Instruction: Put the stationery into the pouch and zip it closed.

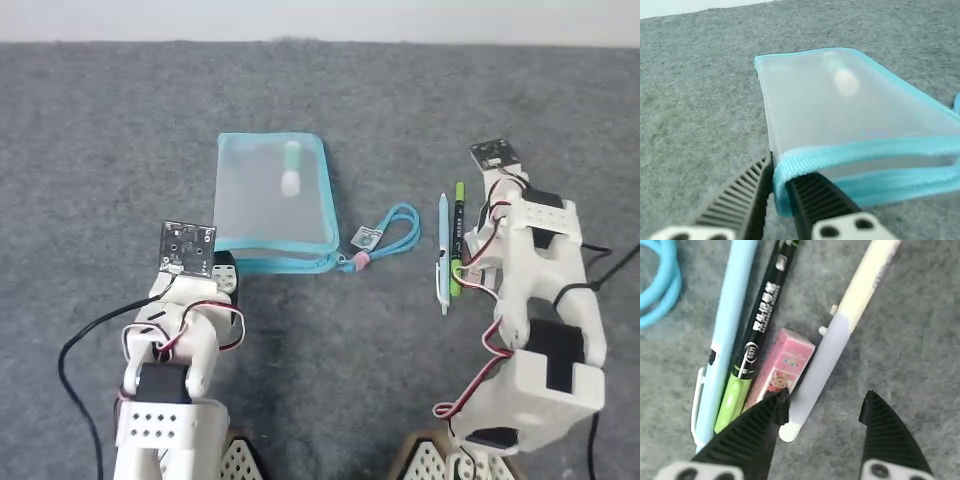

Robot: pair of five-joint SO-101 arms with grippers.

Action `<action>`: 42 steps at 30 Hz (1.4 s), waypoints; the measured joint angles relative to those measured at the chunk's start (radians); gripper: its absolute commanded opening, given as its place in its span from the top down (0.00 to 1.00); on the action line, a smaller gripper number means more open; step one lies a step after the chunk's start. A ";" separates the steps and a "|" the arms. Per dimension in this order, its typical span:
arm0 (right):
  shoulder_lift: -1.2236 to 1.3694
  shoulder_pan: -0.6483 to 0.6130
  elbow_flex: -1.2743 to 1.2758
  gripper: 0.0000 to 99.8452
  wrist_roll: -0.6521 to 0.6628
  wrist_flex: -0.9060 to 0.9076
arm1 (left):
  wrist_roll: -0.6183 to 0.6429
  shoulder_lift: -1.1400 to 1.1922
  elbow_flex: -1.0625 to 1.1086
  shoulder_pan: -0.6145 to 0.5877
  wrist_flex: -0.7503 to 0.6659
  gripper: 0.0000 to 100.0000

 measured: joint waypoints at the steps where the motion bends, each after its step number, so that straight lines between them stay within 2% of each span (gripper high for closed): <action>1: 0.006 0.000 0.000 0.75 0.000 0.000 | 0.000 0.000 0.000 0.000 0.000 0.99; 3: 0.018 0.000 -0.005 0.76 0.000 -0.002 | 0.000 0.000 0.000 0.000 0.000 0.99; 8: 0.074 -0.003 -0.002 0.88 -0.009 -0.009 | 0.000 0.000 0.000 0.000 0.000 0.99; 13: 0.089 0.043 -0.032 0.93 -0.037 -0.009 | 0.003 0.000 0.000 0.000 0.000 0.99; 16: 0.089 0.046 -0.032 1.00 -0.041 -0.009 | 0.003 0.000 0.000 0.000 0.000 0.99; 24: 0.063 0.046 -0.086 0.99 -0.048 0.126 | 0.003 0.000 0.000 0.000 0.000 0.99; 31: -0.213 0.009 -0.087 0.99 -0.048 0.302 | 0.003 0.000 0.000 0.000 0.000 0.99; 42: -0.767 -0.227 -0.017 0.99 -0.046 0.552 | 0.003 0.000 0.000 0.000 0.000 0.99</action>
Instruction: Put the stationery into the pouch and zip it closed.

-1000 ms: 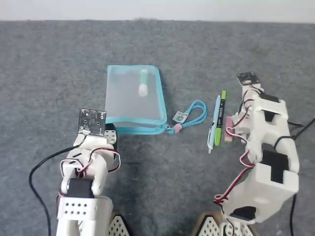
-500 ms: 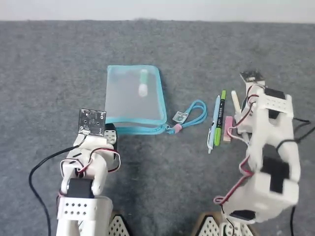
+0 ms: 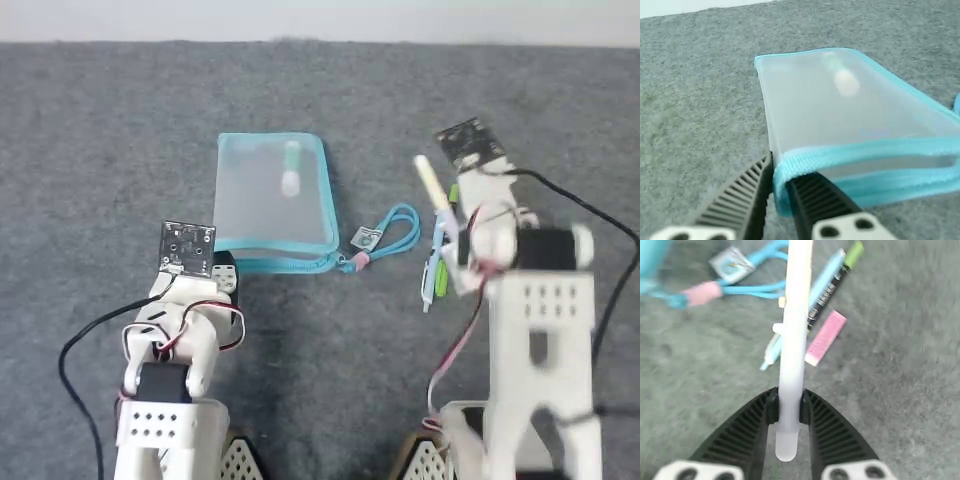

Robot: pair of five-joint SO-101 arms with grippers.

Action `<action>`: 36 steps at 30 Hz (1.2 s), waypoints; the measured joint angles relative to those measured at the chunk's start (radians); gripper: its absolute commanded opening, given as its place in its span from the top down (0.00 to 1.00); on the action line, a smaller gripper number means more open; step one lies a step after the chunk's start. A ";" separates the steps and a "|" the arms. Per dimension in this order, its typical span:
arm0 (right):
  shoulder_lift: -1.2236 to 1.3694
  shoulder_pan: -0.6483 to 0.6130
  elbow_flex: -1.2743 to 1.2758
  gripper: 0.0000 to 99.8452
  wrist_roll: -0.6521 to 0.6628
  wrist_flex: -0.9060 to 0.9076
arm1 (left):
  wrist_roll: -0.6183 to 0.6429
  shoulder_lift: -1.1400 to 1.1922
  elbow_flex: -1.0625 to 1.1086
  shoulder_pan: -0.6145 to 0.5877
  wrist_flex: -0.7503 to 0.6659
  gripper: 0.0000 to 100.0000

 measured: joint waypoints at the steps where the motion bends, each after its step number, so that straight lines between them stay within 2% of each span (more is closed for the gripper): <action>1: -0.049 -0.028 0.000 0.99 0.002 0.026 | 0.000 0.000 0.000 0.000 0.000 0.99; 4: -0.187 -0.127 0.000 0.99 0.032 0.106 | 0.000 0.000 0.000 0.000 0.000 0.99; 9: -0.364 -0.381 0.034 0.99 0.144 0.201 | 0.000 0.000 0.000 0.000 0.000 0.99; 13: -0.345 -0.511 0.103 0.99 0.153 0.201 | 0.000 0.000 0.000 0.000 0.000 0.99; 20: -0.229 -0.539 0.126 0.99 0.152 0.195 | 0.000 0.000 0.000 0.000 0.000 0.99; 32: 0.041 -0.540 0.106 0.99 -0.104 0.015 | 0.000 0.000 0.000 0.000 0.000 0.99; 36: 0.160 -0.488 0.012 0.99 -0.157 -0.017 | 0.000 0.000 0.000 0.000 0.000 0.99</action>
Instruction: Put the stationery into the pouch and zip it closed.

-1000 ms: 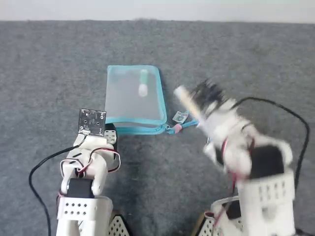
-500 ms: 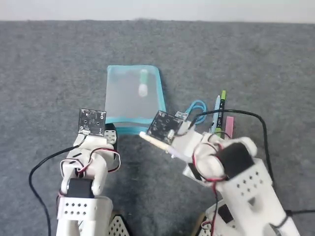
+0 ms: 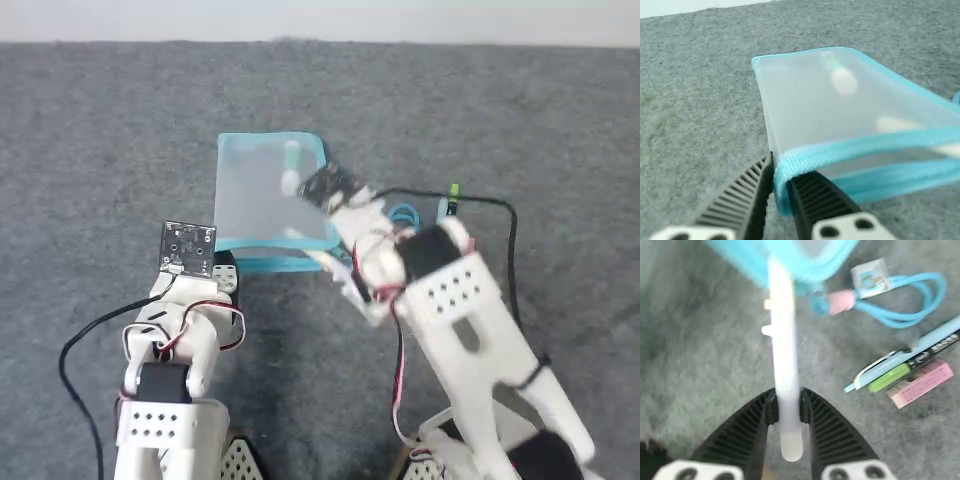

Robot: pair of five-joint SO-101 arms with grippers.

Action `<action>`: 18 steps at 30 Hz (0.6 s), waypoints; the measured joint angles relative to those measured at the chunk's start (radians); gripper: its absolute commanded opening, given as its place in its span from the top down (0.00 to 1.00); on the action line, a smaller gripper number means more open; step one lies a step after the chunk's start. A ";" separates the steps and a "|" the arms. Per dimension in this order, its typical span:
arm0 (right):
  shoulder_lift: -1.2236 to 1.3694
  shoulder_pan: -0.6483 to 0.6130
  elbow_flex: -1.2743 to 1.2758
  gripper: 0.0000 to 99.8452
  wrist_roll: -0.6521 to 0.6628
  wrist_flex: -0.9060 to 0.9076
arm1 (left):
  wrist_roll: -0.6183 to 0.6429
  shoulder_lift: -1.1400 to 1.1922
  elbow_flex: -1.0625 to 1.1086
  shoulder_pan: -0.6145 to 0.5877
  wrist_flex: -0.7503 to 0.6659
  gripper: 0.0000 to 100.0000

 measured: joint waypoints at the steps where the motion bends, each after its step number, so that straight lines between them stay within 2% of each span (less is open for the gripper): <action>1: 0.034 0.021 -0.032 0.99 -0.014 -0.005 | 0.000 0.000 0.000 0.000 0.000 0.99; 6: 0.259 0.094 -0.242 0.99 -0.118 -0.006 | 0.002 0.000 0.000 0.002 -0.006 0.99; 12: 0.534 0.109 -0.505 0.99 -0.295 0.000 | 0.005 0.000 0.000 0.002 -0.051 0.99; 15: 0.618 0.109 -0.612 0.99 -0.336 0.006 | 0.006 0.000 0.009 0.029 -0.051 0.99; 18: 0.669 0.106 -0.713 0.91 -0.342 0.044 | 0.006 0.000 0.029 0.061 -0.052 0.99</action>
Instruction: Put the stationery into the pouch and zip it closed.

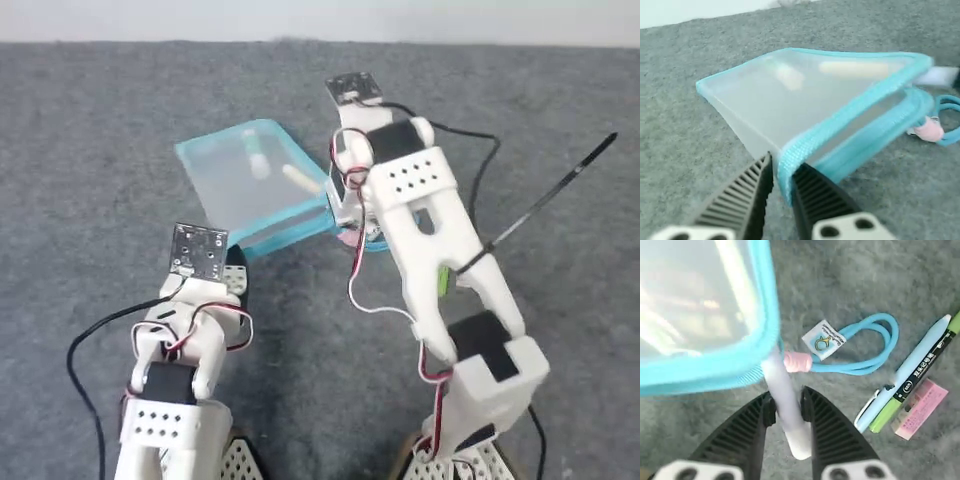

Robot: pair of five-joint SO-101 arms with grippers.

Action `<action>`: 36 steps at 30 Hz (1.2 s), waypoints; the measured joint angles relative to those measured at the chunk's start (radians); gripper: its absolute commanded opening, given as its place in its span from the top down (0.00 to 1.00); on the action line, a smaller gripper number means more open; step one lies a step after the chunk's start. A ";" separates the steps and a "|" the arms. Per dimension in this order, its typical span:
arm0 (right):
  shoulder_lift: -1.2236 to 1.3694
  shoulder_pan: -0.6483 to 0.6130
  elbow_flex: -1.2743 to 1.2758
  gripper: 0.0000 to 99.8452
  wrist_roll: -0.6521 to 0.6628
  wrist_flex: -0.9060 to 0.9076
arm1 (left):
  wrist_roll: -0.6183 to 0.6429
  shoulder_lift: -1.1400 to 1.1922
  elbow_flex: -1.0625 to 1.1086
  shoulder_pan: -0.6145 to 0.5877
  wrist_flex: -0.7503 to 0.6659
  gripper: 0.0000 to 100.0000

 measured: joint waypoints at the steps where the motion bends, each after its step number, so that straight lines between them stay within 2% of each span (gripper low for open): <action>1: 0.012 -0.008 -0.029 0.88 0.000 0.021 | 0.000 0.000 0.002 0.008 -0.003 0.99; 6: 0.020 -0.060 -0.124 0.79 0.038 0.094 | -0.018 0.000 0.002 0.017 -0.008 0.99; 10: 0.020 -0.109 -0.135 0.77 0.086 0.095 | -0.023 0.000 0.002 0.015 -0.008 0.99; 17: 0.017 -0.109 -0.135 0.77 0.126 0.121 | -0.023 0.000 0.002 0.015 -0.008 0.99; 22: -0.071 -0.012 -0.118 0.87 0.252 0.160 | -0.023 0.000 0.002 0.002 -0.008 0.99; 28: -0.316 0.011 0.140 1.00 0.379 0.101 | -0.023 0.000 0.002 0.000 -0.008 0.99; 36: -0.506 0.012 0.692 0.99 0.413 -0.158 | -0.023 0.000 0.002 0.000 -0.008 0.99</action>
